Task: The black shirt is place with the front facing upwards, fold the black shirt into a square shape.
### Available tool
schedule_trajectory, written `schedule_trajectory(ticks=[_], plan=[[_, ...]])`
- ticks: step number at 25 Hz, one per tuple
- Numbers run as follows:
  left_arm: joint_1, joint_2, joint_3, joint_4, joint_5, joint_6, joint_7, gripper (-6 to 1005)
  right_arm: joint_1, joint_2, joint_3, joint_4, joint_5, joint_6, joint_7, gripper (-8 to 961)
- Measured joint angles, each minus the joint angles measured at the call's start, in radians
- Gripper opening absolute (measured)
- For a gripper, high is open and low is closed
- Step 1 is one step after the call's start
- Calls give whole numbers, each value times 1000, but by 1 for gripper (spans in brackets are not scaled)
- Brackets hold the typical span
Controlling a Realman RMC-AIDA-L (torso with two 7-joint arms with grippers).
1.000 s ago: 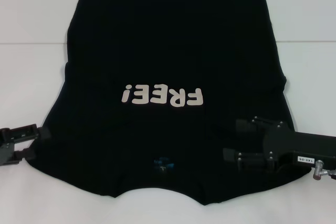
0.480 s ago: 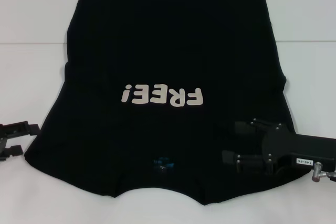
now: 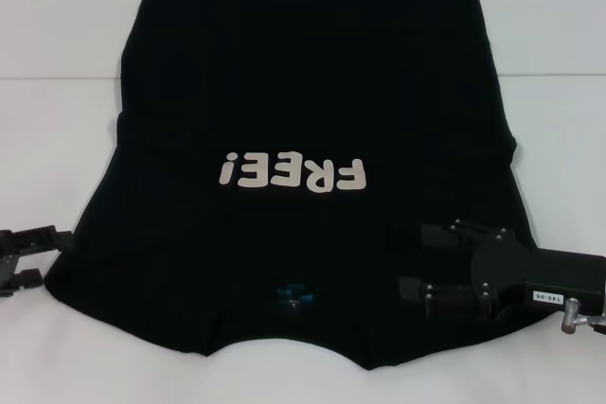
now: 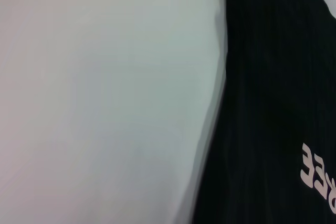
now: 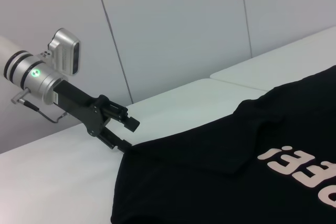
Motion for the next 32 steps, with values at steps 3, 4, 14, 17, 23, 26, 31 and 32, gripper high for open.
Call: schedule_trajectory(ticks=[3, 4, 14, 17, 23, 26, 31, 32], plan=[[-2, -2, 0, -2, 0, 8, 0, 896, -1, 0, -1, 0, 0, -2, 2, 940], [-3, -3, 0, -3, 0, 11, 0, 896, -1, 0, -1, 0, 0, -3, 3, 940], [-36, -10, 6, -39, 0, 37, 3, 895, -3, 0, -1, 2, 1, -13, 4, 940], [-38, -10, 9, -39, 0, 36, 2, 894, -4, 0, 0, 3, 0, -13, 4, 940], [-54, -19, 11, -34, 0, 29, 4, 894, -4, 0, 0, 5, 1, -16, 4, 941], [-56, -12, 11, -26, 0, 21, 4, 893, -4, 0, -2, 9, 2, -16, 4, 940], [-43, -7, 11, -6, 2, -13, 4, 893, -4, 0, -1, 14, 6, -18, 4, 940], [-42, -6, 11, -6, 5, -17, 5, 893, -4, 0, -1, 15, 6, -18, 5, 940]])
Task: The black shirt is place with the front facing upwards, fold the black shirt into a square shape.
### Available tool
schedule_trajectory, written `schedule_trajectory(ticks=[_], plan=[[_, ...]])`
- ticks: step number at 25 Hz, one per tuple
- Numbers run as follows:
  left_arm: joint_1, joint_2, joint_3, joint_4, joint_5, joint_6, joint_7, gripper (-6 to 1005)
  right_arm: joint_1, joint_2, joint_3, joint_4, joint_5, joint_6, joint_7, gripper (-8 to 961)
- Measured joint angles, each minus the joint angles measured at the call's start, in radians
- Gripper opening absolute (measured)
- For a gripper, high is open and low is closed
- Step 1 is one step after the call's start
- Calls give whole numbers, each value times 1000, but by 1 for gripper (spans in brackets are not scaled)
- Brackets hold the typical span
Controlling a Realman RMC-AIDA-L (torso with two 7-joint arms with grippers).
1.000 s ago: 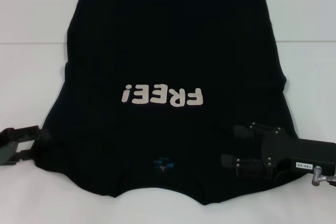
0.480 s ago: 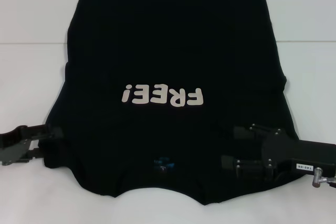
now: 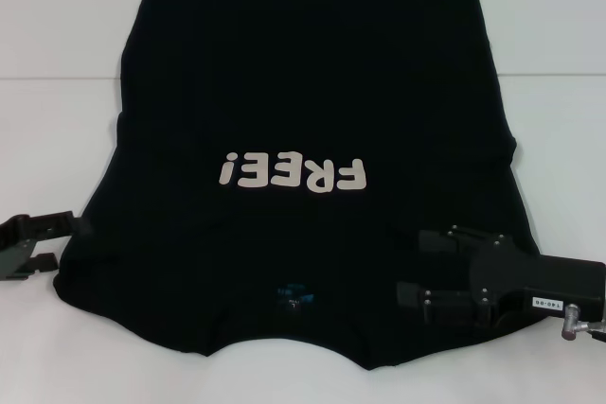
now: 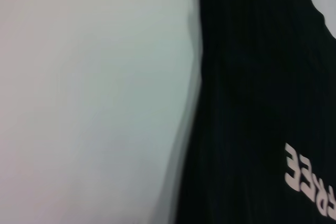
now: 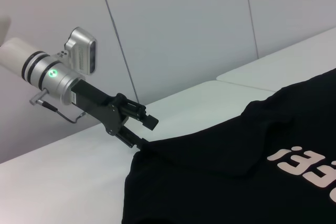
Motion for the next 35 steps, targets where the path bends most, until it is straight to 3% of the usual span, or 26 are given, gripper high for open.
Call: schedule_trajectory(ticks=[19, 35], plan=[[-1, 19, 1, 5, 26, 30, -13, 891, 0, 2, 0, 1, 0, -8, 1, 941], [-23, 0, 5, -1, 60, 35, -16, 889, 6, 2, -1, 12, 0, -10, 1, 940]])
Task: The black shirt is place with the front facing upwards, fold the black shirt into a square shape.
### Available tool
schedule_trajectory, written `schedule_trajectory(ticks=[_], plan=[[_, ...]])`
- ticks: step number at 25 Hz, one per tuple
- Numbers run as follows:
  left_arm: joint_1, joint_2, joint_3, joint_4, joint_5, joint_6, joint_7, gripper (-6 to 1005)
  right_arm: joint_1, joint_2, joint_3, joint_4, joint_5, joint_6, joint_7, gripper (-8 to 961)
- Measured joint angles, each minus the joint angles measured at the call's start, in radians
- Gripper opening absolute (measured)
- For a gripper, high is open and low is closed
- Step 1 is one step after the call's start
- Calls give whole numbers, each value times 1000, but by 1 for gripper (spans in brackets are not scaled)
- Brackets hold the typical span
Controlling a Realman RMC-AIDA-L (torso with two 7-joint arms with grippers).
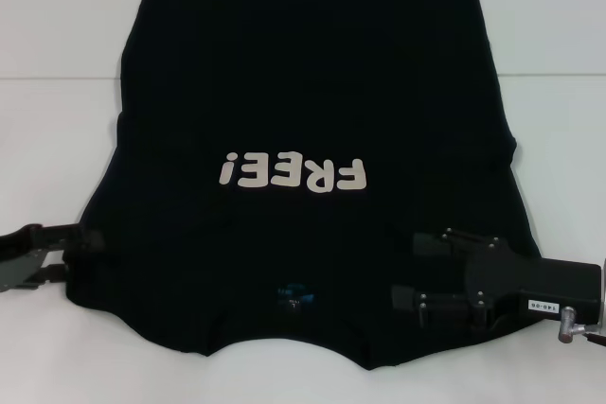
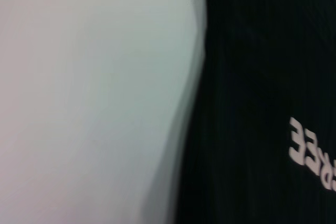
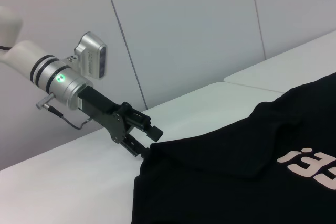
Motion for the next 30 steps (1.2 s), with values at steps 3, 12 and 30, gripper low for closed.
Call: schedule_trajectory(ticks=[3, 12, 30], plan=[[-21, -3, 0, -22, -2, 5, -1, 889, 0, 0, 0, 0, 0, 0, 0, 941], [-28, 1, 0, -18, 6, 0, -6, 888, -1, 0, 1, 0, 0, 0, 0, 941], [-31, 2, 2, 34, 67, -32, -25, 886, 3, 0, 3, 0, 0, 0, 0, 940]])
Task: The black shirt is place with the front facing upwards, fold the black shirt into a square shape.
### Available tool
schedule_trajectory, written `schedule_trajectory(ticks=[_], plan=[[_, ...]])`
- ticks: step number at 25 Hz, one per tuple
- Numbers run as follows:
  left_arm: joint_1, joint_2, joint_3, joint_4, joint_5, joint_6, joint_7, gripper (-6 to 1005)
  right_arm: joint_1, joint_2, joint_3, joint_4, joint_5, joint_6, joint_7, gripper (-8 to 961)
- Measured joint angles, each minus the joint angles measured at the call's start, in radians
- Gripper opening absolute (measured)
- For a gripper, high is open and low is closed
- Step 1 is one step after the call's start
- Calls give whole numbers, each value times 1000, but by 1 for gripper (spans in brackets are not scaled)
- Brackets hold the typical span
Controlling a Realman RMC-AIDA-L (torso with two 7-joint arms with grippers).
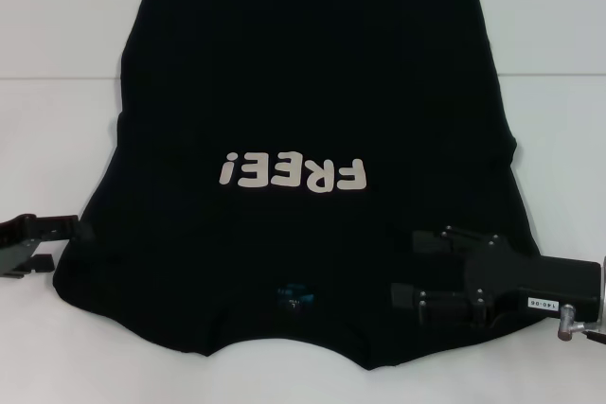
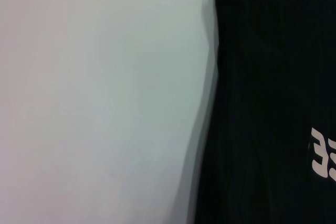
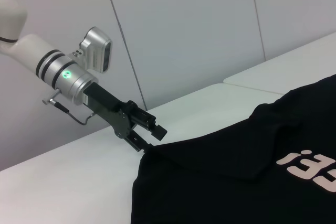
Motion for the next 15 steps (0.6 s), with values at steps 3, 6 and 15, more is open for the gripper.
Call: schedule_trajectory(ticks=[3, 6, 15], plan=[[-1, 0, 9, 3, 1, 0, 0, 885, 1, 0, 0, 0, 0, 0, 0, 940], [-2, 0, 28, 3, 2, 1, -1, 885, 2, 1, 0, 1, 0, 0, 0, 940], [-10, -4, 57, 3, 1, 12, -1, 884, 5, 2, -1, 2, 0, 0, 0, 941]])
